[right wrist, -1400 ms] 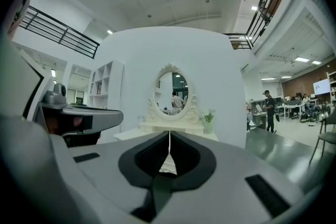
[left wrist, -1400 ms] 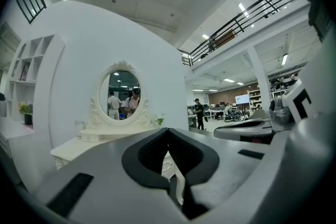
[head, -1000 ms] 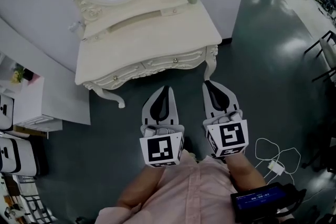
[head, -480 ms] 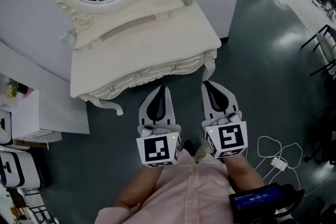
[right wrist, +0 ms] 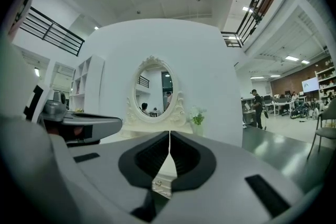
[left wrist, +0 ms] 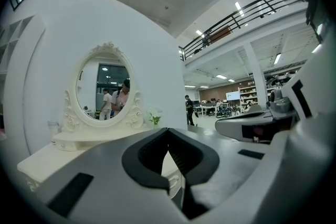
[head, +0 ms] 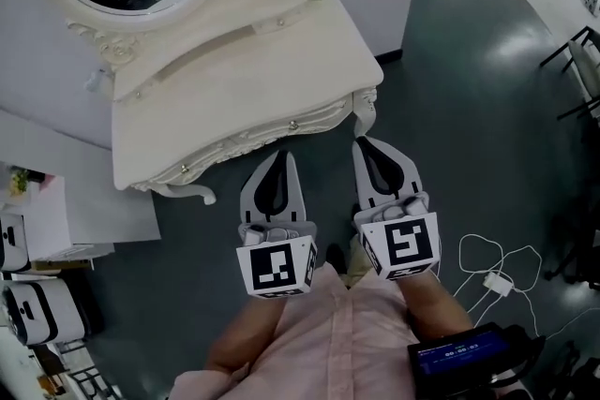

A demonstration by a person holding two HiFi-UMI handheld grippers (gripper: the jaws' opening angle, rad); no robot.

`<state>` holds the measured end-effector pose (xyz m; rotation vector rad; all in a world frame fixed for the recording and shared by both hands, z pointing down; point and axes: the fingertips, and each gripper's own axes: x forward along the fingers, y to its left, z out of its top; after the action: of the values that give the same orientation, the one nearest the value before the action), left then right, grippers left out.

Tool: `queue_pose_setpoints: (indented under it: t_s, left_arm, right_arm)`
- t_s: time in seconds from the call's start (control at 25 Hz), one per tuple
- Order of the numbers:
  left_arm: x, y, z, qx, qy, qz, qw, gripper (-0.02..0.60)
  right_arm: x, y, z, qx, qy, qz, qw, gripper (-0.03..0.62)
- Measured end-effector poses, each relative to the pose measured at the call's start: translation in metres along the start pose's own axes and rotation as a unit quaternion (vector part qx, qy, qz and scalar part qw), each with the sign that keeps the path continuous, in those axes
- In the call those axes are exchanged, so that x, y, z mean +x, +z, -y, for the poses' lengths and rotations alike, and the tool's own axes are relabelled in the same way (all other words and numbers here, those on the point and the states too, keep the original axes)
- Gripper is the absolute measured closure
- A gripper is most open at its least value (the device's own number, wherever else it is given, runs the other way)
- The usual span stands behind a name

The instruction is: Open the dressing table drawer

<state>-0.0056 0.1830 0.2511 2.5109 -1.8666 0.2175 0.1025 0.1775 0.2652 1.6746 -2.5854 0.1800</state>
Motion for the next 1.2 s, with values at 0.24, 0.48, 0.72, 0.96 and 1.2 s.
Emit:
queue_pose_setpoints:
  t_s: [0.24,0.48,0.72,0.96,1.2]
  left_arm:
    - [0.052,0.005,0.003,0.008,0.015,-0.009,0.9998,0.560]
    - [0.091,0.016,-0.007,0.013,0.044,-0.010,0.9989,0.560]
    - [0.110,0.031,-0.014,0.016,0.068,-0.003,0.9976,0.560]
    - [0.123,0.034,-0.032,0.014,0.093,-0.002,0.9956,0.560]
    - [0.135,0.023,-0.052,0.003,0.105,-0.007,0.9944,0.560]
  right_arm:
    - [0.045,0.005,0.039,0.005,0.018,-0.001,1.000,0.574]
    - [0.087,0.013,0.058,0.007,0.046,0.001,0.999,0.574]
    - [0.117,0.027,0.065,0.003,0.077,0.007,0.997,0.574]
    - [0.142,0.029,0.062,0.001,0.098,0.003,0.995,0.574]
    - [0.167,0.021,0.057,-0.003,0.105,-0.007,0.994,0.574]
